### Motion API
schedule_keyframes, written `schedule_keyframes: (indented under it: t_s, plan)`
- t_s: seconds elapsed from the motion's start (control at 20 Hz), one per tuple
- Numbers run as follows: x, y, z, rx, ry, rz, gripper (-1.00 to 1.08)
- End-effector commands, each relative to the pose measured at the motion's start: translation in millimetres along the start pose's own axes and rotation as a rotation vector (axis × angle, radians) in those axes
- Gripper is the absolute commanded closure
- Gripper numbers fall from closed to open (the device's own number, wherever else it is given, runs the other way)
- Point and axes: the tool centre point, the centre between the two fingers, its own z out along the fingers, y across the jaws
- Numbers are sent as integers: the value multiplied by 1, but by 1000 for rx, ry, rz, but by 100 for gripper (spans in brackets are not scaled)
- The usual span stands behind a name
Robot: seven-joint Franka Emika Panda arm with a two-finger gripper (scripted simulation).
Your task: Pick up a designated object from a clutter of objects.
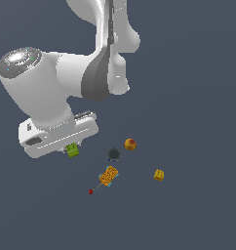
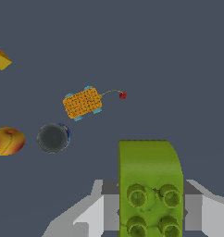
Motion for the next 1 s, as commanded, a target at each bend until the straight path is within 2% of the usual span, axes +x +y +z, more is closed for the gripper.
schedule_keyframes:
  t_s: [0.0, 0.45, 0.95]
  plan:
    - [-3, 8, -28, 1, -1, 0, 108]
    - [-9, 32, -107, 1, -1, 0, 108]
    - [-10, 44, -142, 1, -1, 0, 108]
